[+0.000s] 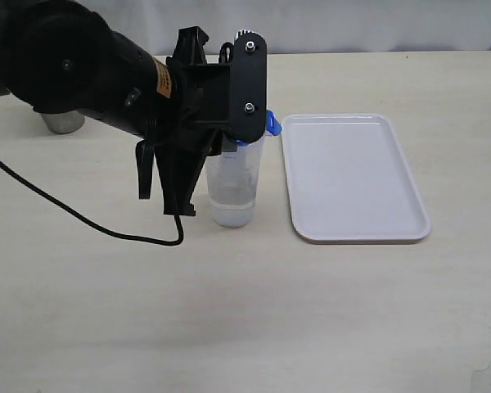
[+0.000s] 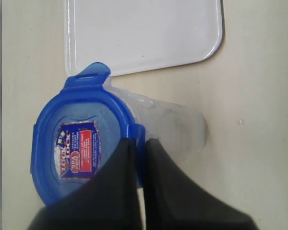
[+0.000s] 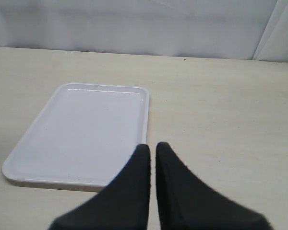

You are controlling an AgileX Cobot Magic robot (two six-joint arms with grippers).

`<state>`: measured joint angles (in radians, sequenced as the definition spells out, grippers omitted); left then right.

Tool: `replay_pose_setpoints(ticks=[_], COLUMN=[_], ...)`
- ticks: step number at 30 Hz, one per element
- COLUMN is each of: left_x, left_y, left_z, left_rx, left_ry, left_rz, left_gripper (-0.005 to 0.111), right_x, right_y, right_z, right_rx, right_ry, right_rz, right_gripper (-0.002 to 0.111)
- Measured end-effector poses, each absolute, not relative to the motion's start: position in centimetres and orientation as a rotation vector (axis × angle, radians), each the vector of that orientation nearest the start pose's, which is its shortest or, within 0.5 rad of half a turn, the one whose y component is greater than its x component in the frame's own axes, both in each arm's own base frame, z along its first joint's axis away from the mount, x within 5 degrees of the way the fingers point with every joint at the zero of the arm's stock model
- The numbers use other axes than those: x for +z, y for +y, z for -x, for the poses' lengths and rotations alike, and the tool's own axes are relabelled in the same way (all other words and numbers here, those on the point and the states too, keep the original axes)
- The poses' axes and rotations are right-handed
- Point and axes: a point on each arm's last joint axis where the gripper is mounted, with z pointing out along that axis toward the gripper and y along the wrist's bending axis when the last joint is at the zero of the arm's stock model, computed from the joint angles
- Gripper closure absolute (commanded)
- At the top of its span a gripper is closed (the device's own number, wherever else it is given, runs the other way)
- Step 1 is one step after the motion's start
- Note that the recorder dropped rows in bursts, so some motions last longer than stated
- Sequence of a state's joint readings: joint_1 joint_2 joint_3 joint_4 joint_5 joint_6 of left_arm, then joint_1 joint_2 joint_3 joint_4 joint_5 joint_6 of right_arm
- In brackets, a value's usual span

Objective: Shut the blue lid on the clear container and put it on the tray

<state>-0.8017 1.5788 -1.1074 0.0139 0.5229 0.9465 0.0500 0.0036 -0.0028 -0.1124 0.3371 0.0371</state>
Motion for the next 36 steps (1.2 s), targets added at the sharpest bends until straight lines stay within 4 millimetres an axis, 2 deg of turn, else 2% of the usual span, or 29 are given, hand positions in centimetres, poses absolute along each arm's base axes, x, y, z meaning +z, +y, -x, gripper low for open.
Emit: replay_pose_setpoints(ticks=[36], left_x=[25.97], left_y=[-24.34], left_z=[-23.56], left_rx=[0.063], left_ry=[1.584], left_rz=[-1.893], left_gripper=[0.107], right_x=[18.37], right_y=[-0.07], right_z=[-5.39], right_rx=[-0.047], right_ry=[1.818], right_rz=[0.082], right_gripper=[0.104])
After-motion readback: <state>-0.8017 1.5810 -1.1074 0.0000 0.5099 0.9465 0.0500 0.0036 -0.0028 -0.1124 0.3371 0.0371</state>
